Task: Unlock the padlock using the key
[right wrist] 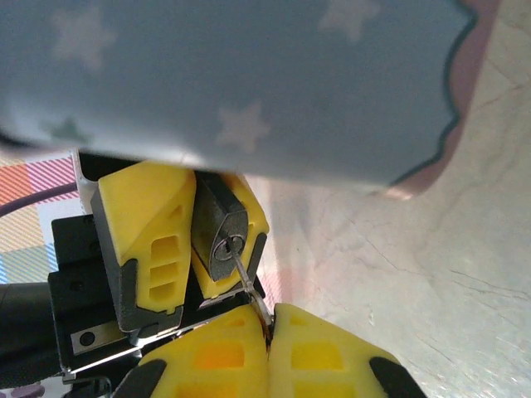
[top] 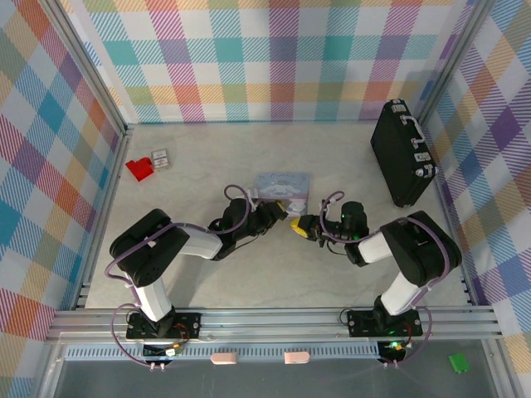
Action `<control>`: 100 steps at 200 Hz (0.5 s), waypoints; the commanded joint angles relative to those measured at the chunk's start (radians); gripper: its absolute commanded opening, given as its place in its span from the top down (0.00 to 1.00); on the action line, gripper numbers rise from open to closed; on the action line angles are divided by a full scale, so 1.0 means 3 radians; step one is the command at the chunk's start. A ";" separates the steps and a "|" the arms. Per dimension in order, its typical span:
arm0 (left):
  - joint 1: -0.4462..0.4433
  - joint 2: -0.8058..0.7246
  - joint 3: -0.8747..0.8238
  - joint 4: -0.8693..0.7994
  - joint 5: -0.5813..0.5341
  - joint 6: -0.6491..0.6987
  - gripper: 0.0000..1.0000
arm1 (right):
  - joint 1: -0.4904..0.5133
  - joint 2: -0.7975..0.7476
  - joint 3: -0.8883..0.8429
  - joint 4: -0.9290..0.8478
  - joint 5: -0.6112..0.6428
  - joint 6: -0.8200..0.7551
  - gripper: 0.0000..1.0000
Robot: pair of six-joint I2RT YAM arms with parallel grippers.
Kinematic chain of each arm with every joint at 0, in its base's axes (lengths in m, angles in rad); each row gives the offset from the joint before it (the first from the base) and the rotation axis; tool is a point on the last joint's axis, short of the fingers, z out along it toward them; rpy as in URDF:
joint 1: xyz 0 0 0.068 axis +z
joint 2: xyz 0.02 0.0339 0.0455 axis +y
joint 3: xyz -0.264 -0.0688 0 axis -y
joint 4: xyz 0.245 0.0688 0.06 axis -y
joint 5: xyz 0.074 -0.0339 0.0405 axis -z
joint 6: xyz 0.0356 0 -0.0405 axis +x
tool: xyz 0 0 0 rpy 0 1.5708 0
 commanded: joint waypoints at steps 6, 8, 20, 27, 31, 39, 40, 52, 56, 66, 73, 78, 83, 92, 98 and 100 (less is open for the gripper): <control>-0.0009 -0.0127 -0.0026 0.0252 0.0089 -0.0055 1.00 | -0.0101 0.0273 -0.0055 0.0390 -0.0066 0.0084 1.00; -0.0007 -0.0129 -0.0025 0.0248 0.0089 -0.0051 1.00 | -0.0100 0.0279 -0.0058 0.0414 -0.0072 0.0097 1.00; -0.0007 -0.0146 -0.0024 0.0226 0.0080 -0.0039 1.00 | -0.0100 0.0289 -0.0047 0.0428 -0.0078 0.0107 1.00; -0.0007 -0.0153 -0.0025 0.0212 0.0065 -0.0033 1.00 | -0.0098 0.0278 -0.0052 0.0398 -0.0061 0.0106 1.00; -0.0010 -0.0153 -0.0030 0.0207 0.0058 -0.0033 1.00 | -0.0089 0.0273 -0.0058 0.0395 -0.0054 0.0108 1.00; -0.0008 -0.0157 -0.0030 0.0206 0.0045 -0.0029 1.00 | -0.0059 0.0257 -0.0068 0.0397 -0.0036 0.0120 1.00; -0.0009 -0.0156 -0.0030 0.0206 0.0044 -0.0028 1.00 | -0.0052 0.0256 -0.0071 0.0398 -0.0034 0.0122 1.00; -0.0008 -0.0147 -0.0016 0.0206 0.0030 -0.0023 1.00 | 0.0077 0.0223 -0.0074 0.0379 0.0040 0.0139 1.00; -0.0009 -0.0142 -0.0011 0.0206 0.0024 -0.0027 1.00 | 0.0142 0.0207 -0.0068 0.0353 0.0075 0.0138 1.00; -0.0007 -0.0125 -0.0001 0.0223 0.0015 -0.0037 1.00 | 0.0298 0.0179 -0.0050 0.0307 0.0179 0.0146 1.00; -0.0007 -0.0107 0.0005 0.0240 0.0011 -0.0043 1.00 | 0.0412 0.0167 -0.0041 0.0315 0.0246 0.0165 1.00; -0.0007 -0.0095 0.0011 0.0249 0.0013 -0.0048 1.00 | 0.0469 0.0161 -0.0043 0.0330 0.0290 0.0185 1.00; -0.0009 -0.0087 0.0015 0.0255 0.0012 -0.0053 1.00 | 0.0504 0.0154 -0.0051 0.0348 0.0328 0.0199 1.00; -0.0010 -0.0077 0.0021 0.0266 0.0015 -0.0063 1.00 | 0.0519 0.0149 -0.0084 0.0395 0.0387 0.0232 1.00; -0.0007 -0.0073 0.0021 0.0272 0.0017 -0.0069 1.00 | 0.0510 0.0142 -0.0104 0.0406 0.0418 0.0233 1.00; -0.0009 -0.0076 0.0020 0.0272 0.0022 -0.0072 1.00 | 0.0506 0.0135 -0.0110 0.0398 0.0428 0.0228 1.00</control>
